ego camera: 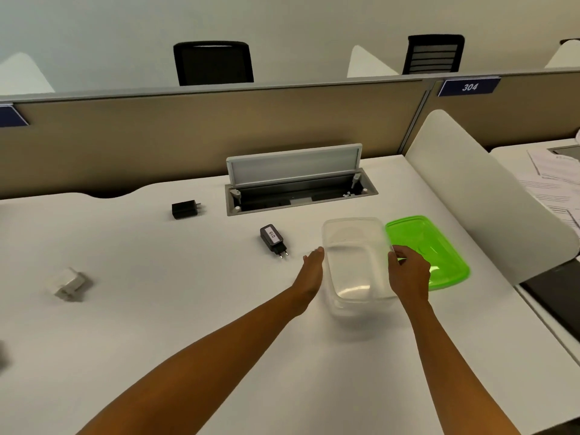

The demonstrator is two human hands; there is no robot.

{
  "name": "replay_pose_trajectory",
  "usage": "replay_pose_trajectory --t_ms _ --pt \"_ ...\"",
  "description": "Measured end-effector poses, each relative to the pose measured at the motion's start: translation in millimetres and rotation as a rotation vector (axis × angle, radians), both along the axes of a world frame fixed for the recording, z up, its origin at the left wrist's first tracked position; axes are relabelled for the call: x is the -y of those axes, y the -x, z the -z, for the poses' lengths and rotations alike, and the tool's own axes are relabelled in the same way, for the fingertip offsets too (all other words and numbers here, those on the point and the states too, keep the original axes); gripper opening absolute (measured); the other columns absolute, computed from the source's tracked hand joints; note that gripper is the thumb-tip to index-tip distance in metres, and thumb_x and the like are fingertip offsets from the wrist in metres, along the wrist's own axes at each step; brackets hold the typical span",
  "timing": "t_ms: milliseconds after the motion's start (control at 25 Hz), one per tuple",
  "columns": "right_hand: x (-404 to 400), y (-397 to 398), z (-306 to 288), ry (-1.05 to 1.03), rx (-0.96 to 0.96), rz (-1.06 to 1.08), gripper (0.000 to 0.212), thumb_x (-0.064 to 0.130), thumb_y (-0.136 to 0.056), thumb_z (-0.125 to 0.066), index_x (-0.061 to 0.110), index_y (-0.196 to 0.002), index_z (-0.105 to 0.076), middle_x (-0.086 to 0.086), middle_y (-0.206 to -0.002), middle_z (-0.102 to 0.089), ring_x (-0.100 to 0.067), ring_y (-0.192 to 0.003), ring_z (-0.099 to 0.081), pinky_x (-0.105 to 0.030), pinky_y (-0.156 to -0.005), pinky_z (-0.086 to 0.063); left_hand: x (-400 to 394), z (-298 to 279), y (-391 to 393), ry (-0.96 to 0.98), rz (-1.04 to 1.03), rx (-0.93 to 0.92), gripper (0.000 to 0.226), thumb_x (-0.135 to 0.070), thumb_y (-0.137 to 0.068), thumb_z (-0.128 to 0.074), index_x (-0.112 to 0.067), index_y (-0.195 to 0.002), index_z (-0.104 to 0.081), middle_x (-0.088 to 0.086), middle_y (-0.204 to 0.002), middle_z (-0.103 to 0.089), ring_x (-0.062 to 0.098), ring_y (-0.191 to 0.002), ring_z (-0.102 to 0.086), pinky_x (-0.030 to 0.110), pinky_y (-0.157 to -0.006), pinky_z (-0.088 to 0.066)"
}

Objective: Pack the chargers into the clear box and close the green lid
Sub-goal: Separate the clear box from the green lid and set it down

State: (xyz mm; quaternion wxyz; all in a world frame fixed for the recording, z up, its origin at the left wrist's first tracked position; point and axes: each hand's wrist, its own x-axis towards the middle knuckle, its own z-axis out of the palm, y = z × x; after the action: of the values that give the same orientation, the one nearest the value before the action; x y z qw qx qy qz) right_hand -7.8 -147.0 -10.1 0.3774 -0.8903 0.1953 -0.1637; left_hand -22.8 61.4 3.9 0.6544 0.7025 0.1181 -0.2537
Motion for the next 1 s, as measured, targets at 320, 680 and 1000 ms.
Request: replay_pose_trajectory --t_ms 320,680,1000 --pt "-109.8 30.2 -13.2 -0.162 0.016 -0.174 0.025 0.015 -0.086 -0.07 0.007 -0.109 -0.075 -0.01 -0.093 -0.076 -0.012 -0.068 -0.063 -0.009 -0.063 -0.044 -106.9 -7.6 48.9 0.104 -0.316 0.144 0.018 -0.049 -0.103 -0.039 -0.052 -0.106 -0.057 -0.033 -0.1 -0.064 -0.007 -0.092 -0.065 0.012 -0.075 -0.05" --pt "-266.8 64.8 7.0 -0.306 -0.082 -0.421 0.03 0.019 -0.087 -0.072 0.009 -0.115 -0.072 -0.005 -0.099 -0.076 -0.003 -0.07 -0.065 -0.017 -0.072 -0.053 -244.2 19.6 123.3 -0.012 -0.626 0.196 0.05 -0.023 -0.099 -0.055 -0.033 -0.147 -0.043 -0.008 -0.144 -0.052 0.021 -0.131 -0.052 0.051 -0.108 -0.046" --pt "-320.6 71.1 27.5 -0.308 -0.139 -0.519 0.03 0.022 -0.087 -0.072 0.01 -0.114 -0.072 -0.005 -0.098 -0.076 -0.002 -0.071 -0.066 -0.016 -0.071 -0.053 -298.9 45.0 141.3 0.026 -0.763 0.151 0.047 -0.014 -0.1 -0.051 -0.032 -0.143 -0.051 -0.013 -0.139 -0.058 0.015 -0.13 -0.054 0.046 -0.108 -0.047"
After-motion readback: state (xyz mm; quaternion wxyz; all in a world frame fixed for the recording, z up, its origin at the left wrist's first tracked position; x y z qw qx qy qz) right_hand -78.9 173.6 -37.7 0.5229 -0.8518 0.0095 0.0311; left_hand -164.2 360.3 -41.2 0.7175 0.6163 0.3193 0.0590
